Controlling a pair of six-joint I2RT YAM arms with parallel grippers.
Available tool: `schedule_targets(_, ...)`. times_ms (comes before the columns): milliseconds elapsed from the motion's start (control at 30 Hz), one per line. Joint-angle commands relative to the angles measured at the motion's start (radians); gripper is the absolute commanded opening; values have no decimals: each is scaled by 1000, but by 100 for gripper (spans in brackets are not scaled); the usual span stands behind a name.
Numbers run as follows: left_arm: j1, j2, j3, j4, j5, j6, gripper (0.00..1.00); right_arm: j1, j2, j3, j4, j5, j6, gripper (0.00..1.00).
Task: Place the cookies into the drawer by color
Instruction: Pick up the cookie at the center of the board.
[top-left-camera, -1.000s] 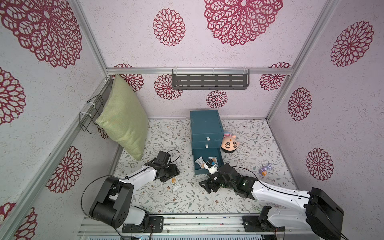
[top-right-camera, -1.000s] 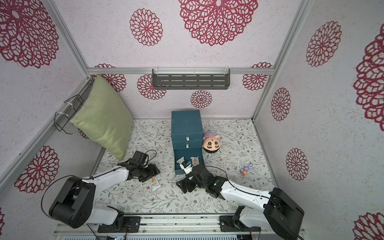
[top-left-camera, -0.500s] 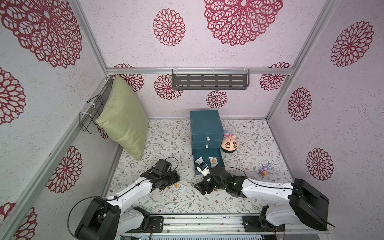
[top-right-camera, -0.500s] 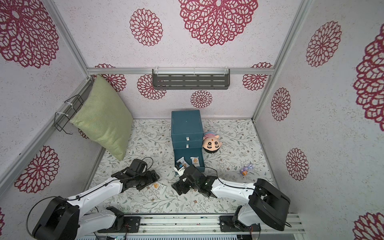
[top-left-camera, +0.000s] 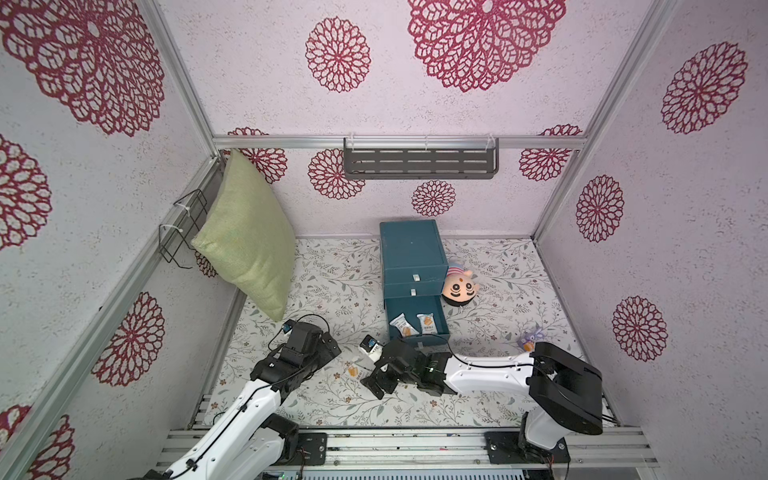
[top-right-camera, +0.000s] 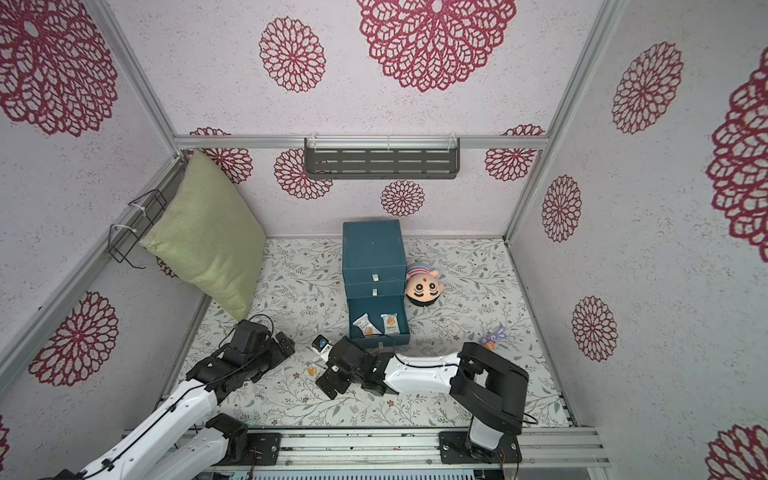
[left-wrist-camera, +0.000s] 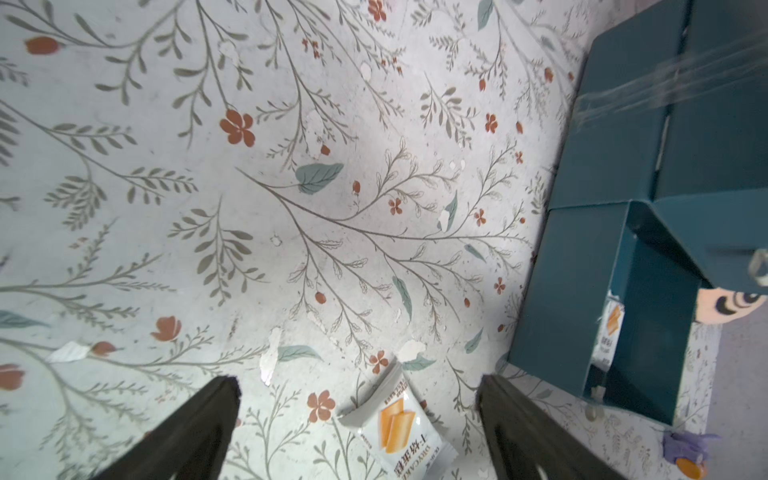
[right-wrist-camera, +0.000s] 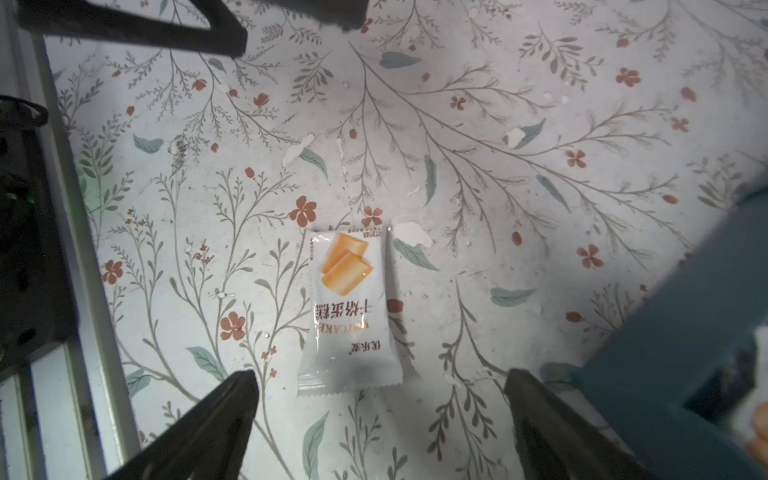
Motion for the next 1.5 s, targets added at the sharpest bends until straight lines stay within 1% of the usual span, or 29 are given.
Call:
schedule_targets(0,6,-72,7,-44,-57,-35,97,25,41,58,-28,56,-48,99)
schedule_targets(100,7,-112,1,-54,-69,-38,97,27,89,100,-41,66,-61,99)
schedule_targets(167,7,-121,2,-63,-72,-40,97,61,118,122,-48,69,-69,99)
schedule_targets(233,9,-124,2,-69,-74,-39,97,63,148,142,-51,63,-74,92)
schedule_targets(467,9,-129,-2,-63,-63,-39,97,69,232,194,-63,70,-74,80)
schedule_targets(533,9,-132,-1,-64,-62,-39,97,69,249,203,-65,72,-73,71)
schedule_targets(600,9,-133,-2,-64,-59,-37,97,69,257,206,-64,79,-72,65)
schedule_targets(667,9,-134,-2,-64,-57,-36,97,70,260,204,-63,86,-68,57)
schedule_targets(767,9,-135,-4,-63,-56,-36,97,71,257,201,-62,93,-63,48)
schedule_targets(1067,9,-140,-5,-61,-50,-38,97,70,204,171,-47,116,-36,46)
schedule_targets(1367,8,-162,-5,-77,-63,-39,97,43,49,80,-5,128,16,45)
schedule_targets(1467,9,-173,-1,-81,-66,-35,97,-13,-32,37,6,125,30,45)
